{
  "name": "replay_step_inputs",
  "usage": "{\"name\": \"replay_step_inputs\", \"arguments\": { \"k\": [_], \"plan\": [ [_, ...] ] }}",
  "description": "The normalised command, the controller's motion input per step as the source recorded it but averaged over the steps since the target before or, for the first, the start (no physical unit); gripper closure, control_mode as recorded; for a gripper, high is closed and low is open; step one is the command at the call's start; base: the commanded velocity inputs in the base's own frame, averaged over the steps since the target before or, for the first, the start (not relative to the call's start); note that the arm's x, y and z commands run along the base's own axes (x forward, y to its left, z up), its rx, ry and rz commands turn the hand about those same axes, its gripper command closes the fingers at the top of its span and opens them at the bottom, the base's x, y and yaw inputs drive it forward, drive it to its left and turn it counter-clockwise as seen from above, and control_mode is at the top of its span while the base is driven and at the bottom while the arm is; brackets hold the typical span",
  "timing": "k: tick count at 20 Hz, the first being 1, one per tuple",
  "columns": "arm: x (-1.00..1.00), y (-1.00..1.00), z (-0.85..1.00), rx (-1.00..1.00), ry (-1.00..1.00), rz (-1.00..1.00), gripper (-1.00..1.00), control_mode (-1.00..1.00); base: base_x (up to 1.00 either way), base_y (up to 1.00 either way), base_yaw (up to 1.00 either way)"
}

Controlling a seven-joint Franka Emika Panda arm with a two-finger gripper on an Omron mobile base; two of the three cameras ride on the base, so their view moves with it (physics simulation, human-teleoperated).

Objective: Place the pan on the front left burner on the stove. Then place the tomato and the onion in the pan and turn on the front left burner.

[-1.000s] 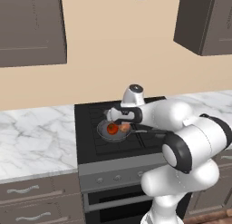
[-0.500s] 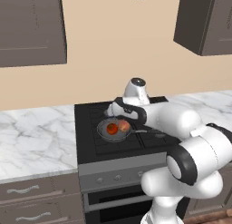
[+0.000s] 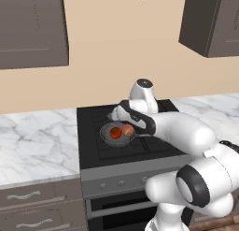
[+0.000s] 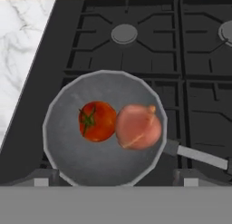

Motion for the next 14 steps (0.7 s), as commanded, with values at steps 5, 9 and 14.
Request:
{"name": "replay_step_inputs", "arguments": {
  "k": [5, 9, 14],
  "plan": [
    [-0.36, 0.04, 0.00, 0.00, 0.00, 0.00, -1.00, -1.00, 0.00, 0.00, 0.00],
    [-0.30, 0.14, 0.00, 0.00, -0.05, 0.00, -1.00, -1.00, 0.00, 0.00, 0.00],
    [-0.29, 0.17, 0.00, 0.00, -0.10, 0.00, -1.00, -1.00, 0.00, 0.00, 0.00]
  ]
}}
